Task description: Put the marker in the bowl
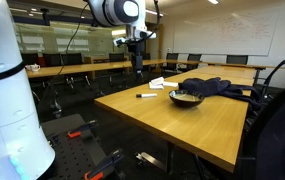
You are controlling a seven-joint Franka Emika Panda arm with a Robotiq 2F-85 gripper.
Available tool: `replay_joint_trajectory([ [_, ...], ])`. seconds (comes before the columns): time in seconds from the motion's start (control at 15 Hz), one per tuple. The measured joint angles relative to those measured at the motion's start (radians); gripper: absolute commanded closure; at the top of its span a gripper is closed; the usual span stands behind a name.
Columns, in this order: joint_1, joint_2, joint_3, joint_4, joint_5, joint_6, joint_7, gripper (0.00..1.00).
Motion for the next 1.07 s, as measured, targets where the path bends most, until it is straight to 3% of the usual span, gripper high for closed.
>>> replay_joint_trajectory([
  [0.4, 0.116, 0.418, -0.063, 0.325, 0.029, 0.130, 0.002, 0.00],
  [0.93, 0.280, 0.720, -0.192, 0.628, 0.032, 0.144, 0.015, 0.00],
  [1.0, 0.299, 0.746, -0.203, 0.655, 0.032, 0.141, 0.018, 0.03],
  [1.07, 0.317, 0.771, -0.213, 0.681, 0.032, 0.136, 0.022, 0.26],
])
